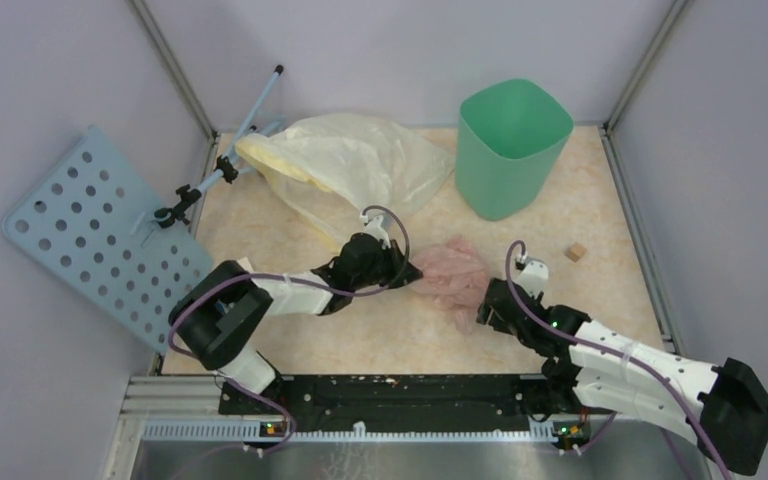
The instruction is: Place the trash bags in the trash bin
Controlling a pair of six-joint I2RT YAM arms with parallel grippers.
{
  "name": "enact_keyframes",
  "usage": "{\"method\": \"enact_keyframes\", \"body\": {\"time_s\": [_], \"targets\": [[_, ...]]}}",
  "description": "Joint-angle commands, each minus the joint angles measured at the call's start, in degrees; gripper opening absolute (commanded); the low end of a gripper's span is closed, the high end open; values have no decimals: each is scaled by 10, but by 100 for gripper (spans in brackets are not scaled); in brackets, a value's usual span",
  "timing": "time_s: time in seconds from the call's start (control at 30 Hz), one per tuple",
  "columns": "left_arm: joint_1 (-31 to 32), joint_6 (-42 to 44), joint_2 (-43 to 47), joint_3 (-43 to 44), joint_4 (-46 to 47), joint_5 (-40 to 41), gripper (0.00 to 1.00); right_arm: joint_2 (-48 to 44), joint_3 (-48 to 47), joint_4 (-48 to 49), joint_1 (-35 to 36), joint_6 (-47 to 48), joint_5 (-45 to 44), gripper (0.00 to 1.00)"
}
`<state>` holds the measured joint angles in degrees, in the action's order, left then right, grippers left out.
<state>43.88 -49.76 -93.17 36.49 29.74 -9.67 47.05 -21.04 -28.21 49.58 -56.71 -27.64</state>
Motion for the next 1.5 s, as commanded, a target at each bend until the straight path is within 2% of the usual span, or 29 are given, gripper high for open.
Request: {"method": "enact_keyframes", "body": {"time_s": [0.0,0.17,0.27,0.4,0.5,0.57,0.67,0.7,0.9,1.03,1.2,1.33,1.47], "targets": [[-9,23,76,-22,-20,-18,0,-10,-30,-38,-5,-14,-46,65],[-14,37,162,-49,-90,-5,0,-50,-56,-77,-6,4,-75,64],[-25,37,206,-49,-116,-38,0,-75,-67,-63,-6,54,-55,64],[-25,31,236,-49,-134,-45,0,-101,-62,55,-6,201,119,64],[-27,23,243,-55,-135,-45,0,-107,-52,122,-6,240,238,67],[-31,11,246,-62,-127,-46,0,-106,-44,152,-6,258,294,71],[-39,-11,245,-72,-109,-49,0,-92,-32,182,-6,270,351,87],[-42,-20,242,-73,-105,-52,0,-84,-29,185,-6,270,357,89],[-50,-52,230,-84,-70,-60,0,-42,-5,194,-6,231,313,90],[-54,-64,242,-98,-80,-26,0,-38,33,223,-5,187,278,91],[-57,-80,261,-119,-79,4,0,-13,57,266,-5,175,278,93],[-57,-84,270,-128,-81,14,0,8,49,246,-5,169,233,93],[-64,-90,283,-137,-92,27,0,-11,49,215,-5,160,187,93]]}}
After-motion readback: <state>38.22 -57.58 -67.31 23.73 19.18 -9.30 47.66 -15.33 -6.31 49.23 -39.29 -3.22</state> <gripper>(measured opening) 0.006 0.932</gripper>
